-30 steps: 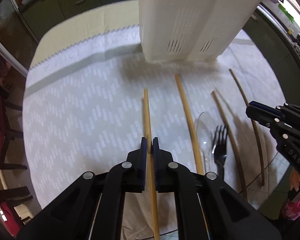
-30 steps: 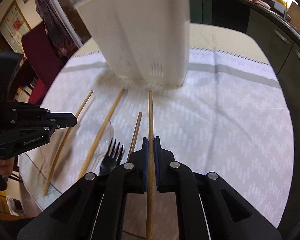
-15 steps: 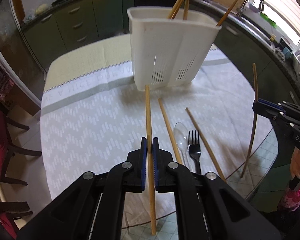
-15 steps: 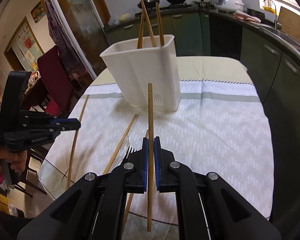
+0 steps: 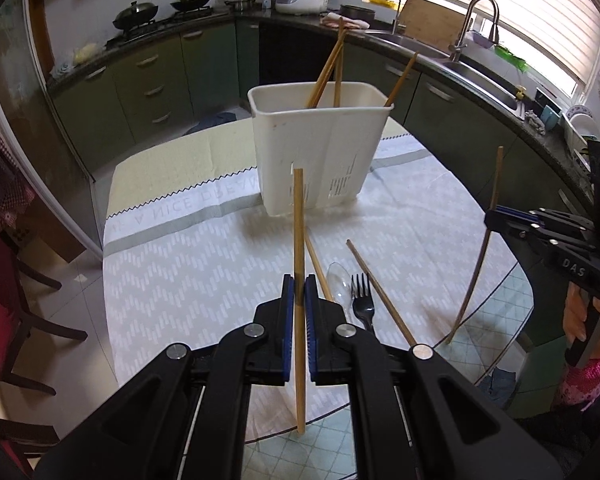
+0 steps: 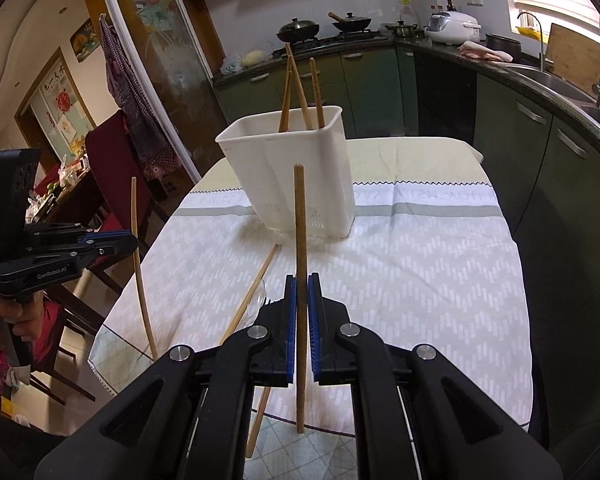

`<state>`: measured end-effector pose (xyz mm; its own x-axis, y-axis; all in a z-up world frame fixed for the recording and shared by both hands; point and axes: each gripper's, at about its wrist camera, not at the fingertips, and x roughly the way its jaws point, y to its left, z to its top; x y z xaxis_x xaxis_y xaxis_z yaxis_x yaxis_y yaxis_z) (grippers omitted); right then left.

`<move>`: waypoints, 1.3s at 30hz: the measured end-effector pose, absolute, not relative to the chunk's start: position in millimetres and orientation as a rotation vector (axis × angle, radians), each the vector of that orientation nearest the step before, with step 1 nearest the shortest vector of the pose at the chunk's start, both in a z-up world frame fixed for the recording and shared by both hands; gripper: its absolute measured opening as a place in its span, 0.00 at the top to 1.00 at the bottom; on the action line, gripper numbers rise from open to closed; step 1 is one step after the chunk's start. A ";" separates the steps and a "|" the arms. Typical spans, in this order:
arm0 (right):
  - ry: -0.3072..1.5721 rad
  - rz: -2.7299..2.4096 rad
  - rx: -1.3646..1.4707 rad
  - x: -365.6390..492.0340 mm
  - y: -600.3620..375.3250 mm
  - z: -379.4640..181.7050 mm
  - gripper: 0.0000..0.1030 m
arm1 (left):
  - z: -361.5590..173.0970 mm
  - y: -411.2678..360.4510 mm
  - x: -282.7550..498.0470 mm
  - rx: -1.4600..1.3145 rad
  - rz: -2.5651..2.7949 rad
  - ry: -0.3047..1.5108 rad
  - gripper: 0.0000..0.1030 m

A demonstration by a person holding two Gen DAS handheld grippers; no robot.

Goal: Organize utensils
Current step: 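Raise both held chopsticks upright and carry them toward the white holder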

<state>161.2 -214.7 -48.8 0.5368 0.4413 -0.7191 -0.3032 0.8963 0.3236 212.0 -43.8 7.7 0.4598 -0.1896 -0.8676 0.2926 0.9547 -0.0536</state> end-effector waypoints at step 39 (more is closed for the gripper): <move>0.871 0.475 0.124 156.1 -210.2 -35.6 0.94 | 31.2 -43.6 197.9 0.108 -0.302 0.975 0.95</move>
